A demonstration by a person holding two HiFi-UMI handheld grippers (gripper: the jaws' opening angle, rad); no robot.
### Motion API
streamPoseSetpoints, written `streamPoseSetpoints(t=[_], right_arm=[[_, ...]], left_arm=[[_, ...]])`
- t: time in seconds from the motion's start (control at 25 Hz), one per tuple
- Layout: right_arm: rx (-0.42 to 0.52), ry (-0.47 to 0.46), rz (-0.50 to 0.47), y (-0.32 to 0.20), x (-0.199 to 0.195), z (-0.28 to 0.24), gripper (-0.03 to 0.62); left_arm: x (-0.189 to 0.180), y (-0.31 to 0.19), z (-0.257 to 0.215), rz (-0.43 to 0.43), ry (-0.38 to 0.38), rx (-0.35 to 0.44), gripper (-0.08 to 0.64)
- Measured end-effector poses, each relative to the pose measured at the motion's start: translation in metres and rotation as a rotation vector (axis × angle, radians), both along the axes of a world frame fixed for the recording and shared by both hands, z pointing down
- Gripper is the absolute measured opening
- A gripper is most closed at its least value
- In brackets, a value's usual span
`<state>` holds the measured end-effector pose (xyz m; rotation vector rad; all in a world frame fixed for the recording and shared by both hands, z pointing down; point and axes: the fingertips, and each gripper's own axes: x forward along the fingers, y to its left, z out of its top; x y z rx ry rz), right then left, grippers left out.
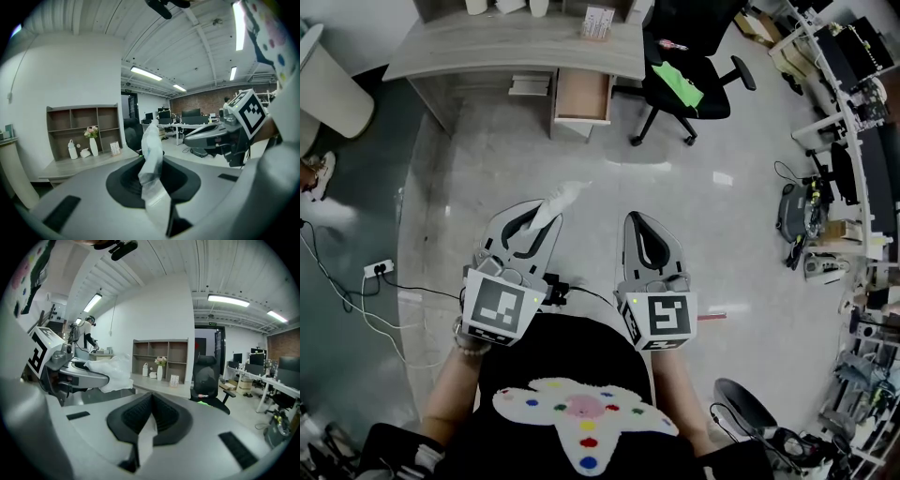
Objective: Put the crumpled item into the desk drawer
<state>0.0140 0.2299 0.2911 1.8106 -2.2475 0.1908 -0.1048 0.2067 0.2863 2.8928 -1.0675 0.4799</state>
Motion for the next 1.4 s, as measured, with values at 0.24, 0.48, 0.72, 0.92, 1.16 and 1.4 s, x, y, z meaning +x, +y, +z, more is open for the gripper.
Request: streamPoseSetpoints(t=[0.24, 0.48, 0.72, 0.92, 1.16, 1.4], right_arm=[[0.017, 0.007, 0.019, 0.004, -0.011, 0.0, 0.004], [0.015, 0.008, 0.031, 0.008, -0.013, 0.002, 0.005], [0.012, 0.009, 0.024, -0.006, -0.009, 0.005, 0.005], [0.005, -0.003, 0.0, -0.032, -0.003, 0.011, 0.005], [0.0, -0.008, -0.034, -0.075, 0.012, 0.015, 0.005], [-0.019, -0.022, -0.078, -0.126, 0.037, 0.021, 0.004]], left_arm=[[-0.014, 0.003, 0.0, 0.002, 0.01, 0.014, 0.08], [-0.019, 0.003, 0.001, 0.004, 0.011, 0.018, 0.08], [-0.017, -0.01, 0.002, -0.01, 0.012, 0.017, 0.08], [-0.013, -0.031, 0.005, -0.037, 0.008, 0.021, 0.08], [0.002, -0.07, 0.008, -0.074, 0.009, 0.011, 0.08], [0.025, -0.115, 0.011, -0.119, 0.005, 0.003, 0.08]])
